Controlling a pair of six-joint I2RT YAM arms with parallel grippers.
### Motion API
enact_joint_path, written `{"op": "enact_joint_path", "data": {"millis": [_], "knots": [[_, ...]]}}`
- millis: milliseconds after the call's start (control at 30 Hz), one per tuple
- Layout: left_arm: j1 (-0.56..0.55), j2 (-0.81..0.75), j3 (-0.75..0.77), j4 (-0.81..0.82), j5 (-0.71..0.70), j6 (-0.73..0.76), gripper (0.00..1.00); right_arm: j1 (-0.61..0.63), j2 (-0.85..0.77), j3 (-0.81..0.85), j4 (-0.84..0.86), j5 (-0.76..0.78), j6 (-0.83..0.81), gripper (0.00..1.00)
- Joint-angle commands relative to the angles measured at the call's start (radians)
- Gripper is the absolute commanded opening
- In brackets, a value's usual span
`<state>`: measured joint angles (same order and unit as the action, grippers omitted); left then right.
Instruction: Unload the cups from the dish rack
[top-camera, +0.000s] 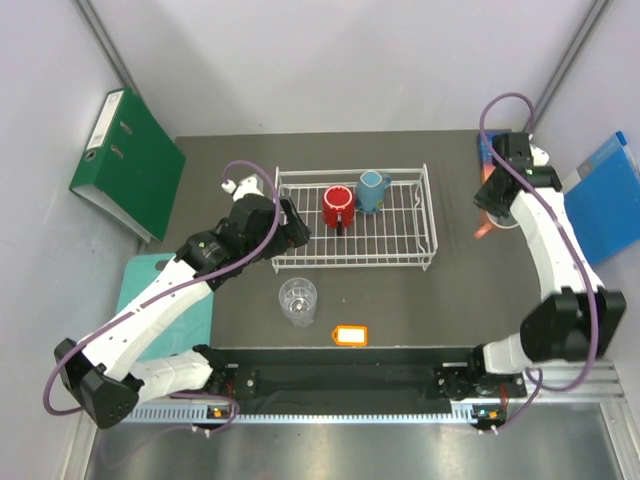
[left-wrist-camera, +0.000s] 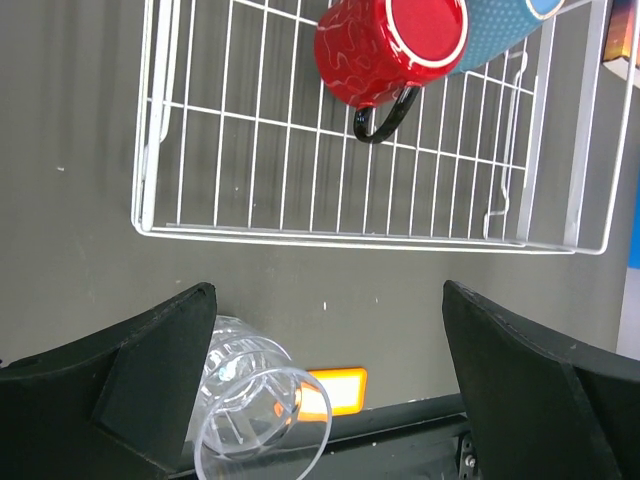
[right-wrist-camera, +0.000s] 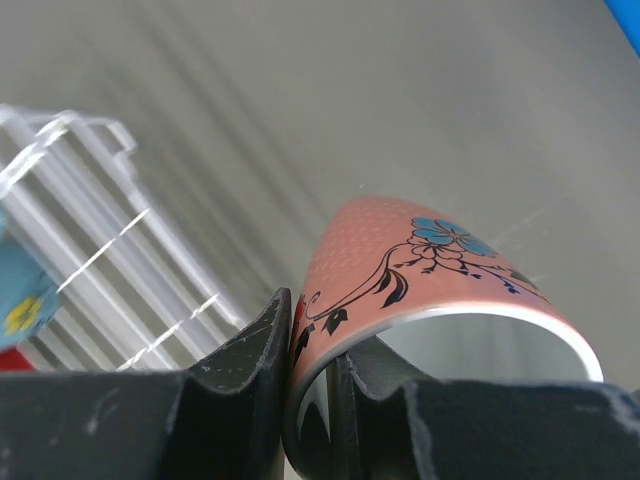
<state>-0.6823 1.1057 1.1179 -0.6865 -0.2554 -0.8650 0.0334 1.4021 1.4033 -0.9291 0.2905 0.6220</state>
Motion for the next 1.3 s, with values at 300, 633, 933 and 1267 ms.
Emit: {"op": "enact_joint_path", "data": {"millis": [300, 633, 933, 1267], "knots": [[0.0, 0.062, 0.029, -0.035, -0.013, 0.003, 0.99, -0.116, 0.362, 0.216, 0.027, 0.096, 0.002, 0.0], [0.0, 0.132, 0.051, -0.045, 0.01, -0.006, 0.99, -0.15, 0.518, 0.244, 0.041, 0.078, -0.041, 0.0], [0.0, 0.12, 0.028, -0.015, 0.031, -0.003, 0.99, -0.161, 0.554, 0.211, 0.092, 0.012, -0.047, 0.0], [0.0, 0.151, 0.042, -0.036, 0.038, -0.005, 0.99, -0.171, 0.529, 0.146, 0.131, -0.065, -0.045, 0.12]]}}
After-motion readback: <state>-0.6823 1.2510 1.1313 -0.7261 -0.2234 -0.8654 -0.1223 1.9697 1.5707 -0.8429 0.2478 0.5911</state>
